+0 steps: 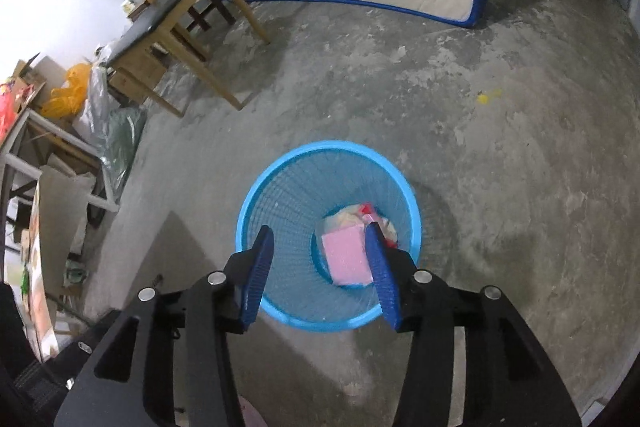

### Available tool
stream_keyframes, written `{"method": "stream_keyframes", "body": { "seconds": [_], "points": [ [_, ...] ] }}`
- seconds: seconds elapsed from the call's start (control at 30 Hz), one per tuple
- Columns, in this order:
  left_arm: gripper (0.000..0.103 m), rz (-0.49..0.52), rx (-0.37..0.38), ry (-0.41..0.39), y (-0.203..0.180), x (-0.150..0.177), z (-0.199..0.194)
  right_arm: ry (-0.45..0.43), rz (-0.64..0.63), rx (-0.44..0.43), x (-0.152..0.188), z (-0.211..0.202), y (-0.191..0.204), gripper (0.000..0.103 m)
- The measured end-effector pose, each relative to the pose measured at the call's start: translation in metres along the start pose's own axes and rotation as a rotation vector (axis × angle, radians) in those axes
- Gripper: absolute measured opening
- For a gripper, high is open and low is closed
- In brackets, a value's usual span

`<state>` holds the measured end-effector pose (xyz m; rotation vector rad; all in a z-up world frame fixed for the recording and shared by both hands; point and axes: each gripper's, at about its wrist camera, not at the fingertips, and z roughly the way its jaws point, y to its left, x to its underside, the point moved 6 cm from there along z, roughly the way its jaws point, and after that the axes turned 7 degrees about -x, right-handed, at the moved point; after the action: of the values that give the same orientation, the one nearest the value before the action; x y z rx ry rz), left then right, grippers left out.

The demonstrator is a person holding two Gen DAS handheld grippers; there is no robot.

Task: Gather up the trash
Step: 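Carry sponge and wrapper over the wastebasket and open both tools to drop them, then move both tools back over the table toward the blue medicine box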

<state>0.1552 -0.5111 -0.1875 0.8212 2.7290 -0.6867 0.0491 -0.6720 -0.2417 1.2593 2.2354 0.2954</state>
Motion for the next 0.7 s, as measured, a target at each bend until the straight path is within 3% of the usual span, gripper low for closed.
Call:
{"method": "stream_keyframes", "body": {
  "seconds": [0.13,0.3,0.4,0.53,0.7],
  "points": [
    [0.060,0.041,0.024,-0.072,-0.007,0.002,-0.057,-0.003,-0.098,-0.023,0.019,-0.030,0.019,0.047],
    [0.073,0.070,0.051,-0.226,0.000,0.016,-0.156,-0.071,-0.290,0.017,0.036,-0.087,0.065,0.078],
    [0.077,0.107,0.006,-0.301,0.014,0.024,-0.208,-0.134,-0.405,0.077,0.042,-0.120,0.102,0.094],
    [0.082,0.117,-0.072,-0.380,0.044,0.036,-0.267,-0.198,-0.500,0.082,0.054,-0.151,0.157,0.097],
    [0.083,0.038,-0.191,-0.438,0.113,0.054,-0.324,-0.220,-0.592,0.060,0.080,-0.162,0.228,0.097]
  ]
}}
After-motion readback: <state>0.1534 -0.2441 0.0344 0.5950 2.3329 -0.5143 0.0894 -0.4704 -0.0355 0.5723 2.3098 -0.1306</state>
